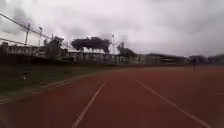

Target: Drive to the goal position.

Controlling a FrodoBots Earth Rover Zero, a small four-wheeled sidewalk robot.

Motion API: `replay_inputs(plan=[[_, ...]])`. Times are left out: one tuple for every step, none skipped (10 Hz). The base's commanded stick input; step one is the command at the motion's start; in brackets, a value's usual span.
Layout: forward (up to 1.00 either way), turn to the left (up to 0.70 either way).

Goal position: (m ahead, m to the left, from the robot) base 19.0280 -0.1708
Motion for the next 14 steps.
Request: replay_inputs(plan=[[0.50, 0.00], [0.50, 0.00], [0.50, 0.00], [0.50, 0.00], [0.50, 0.00], [0.50, 0.00], [0.50, 0.00], [0.50, 0.00], [0.50, 0.00], [0.50, 0.00], [0.50, 0.00], [0.50, 0.00], [0.50, 0.00], [0.50, 0.00]])
